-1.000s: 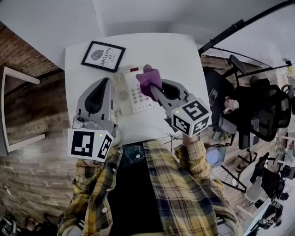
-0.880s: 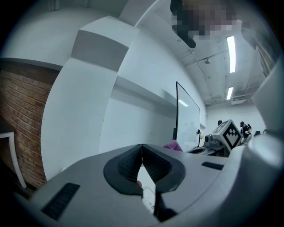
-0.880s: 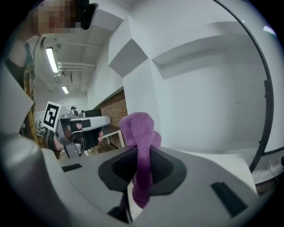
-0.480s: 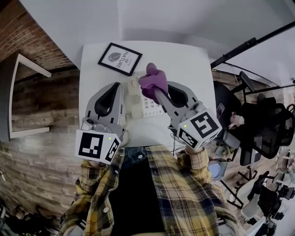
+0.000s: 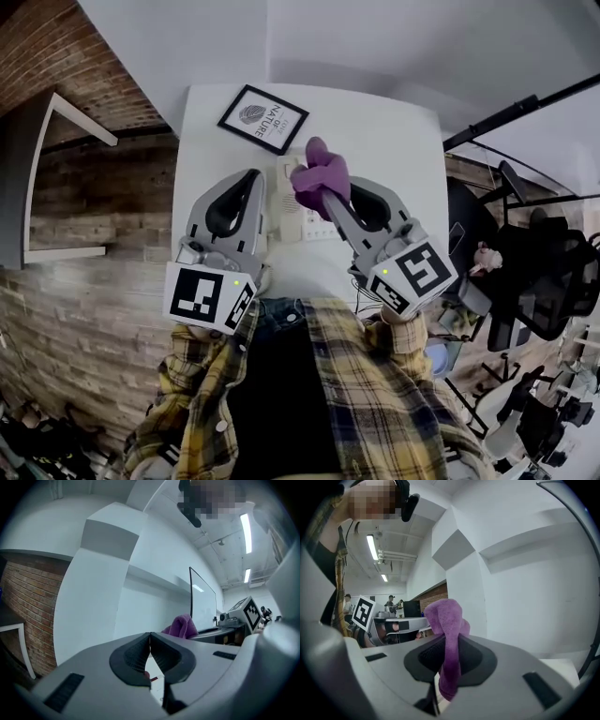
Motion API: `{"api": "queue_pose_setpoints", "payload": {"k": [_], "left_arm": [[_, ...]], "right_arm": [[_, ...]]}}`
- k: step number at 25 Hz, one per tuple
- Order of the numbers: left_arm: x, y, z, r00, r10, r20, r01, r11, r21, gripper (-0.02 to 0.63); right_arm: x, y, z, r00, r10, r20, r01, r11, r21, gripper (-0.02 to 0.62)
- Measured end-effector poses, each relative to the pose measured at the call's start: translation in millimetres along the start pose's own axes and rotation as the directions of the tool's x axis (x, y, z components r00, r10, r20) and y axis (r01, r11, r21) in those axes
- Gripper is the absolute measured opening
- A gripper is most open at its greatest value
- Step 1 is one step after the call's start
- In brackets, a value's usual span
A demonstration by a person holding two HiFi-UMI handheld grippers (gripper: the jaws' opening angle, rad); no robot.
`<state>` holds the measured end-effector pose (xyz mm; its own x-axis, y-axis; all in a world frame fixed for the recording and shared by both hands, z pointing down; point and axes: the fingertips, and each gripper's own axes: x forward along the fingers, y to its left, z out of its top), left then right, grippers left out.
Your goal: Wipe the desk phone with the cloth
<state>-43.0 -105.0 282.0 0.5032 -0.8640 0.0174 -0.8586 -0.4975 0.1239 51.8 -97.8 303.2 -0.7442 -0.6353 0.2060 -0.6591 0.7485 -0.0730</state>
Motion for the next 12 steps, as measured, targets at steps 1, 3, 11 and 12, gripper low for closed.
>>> {"api": "queue_pose_setpoints", "payload": {"k": [1,3,11,12], "left_arm": [[0.3,0.0,0.1,1.0,-0.002,0.0,0.002,1.0,0.001,0.015],[0.7,-0.4,0.1,1.0,-0.006,-0.001,0.006,1.0,0.003,0.015],[2.9,-1.3,0.1,1.0,-0.011,-0.005,0.011,1.0,0.005,0.015],[2.7,-0.8,0.0,1.0,-0.011,-0.004,0.011,1.0,0.005,0.015]], "right_arm": [[0.2,0.1,1.1,1.0,-0.001,0.004,0.001,1.0,0.0,0.063],[0.4,-0.1,3.1,1.0,-0.003,0.014,0.003,1.0,0.0,0.063],[-2.6,-0.9,8.6,1.0,-0.012,0.022,0.012,1.0,-0.02,0.063],[-2.3,-0.2,8.8,1.0,-0.011,0.023,0.012,1.0,-0.021,0.063]]}}
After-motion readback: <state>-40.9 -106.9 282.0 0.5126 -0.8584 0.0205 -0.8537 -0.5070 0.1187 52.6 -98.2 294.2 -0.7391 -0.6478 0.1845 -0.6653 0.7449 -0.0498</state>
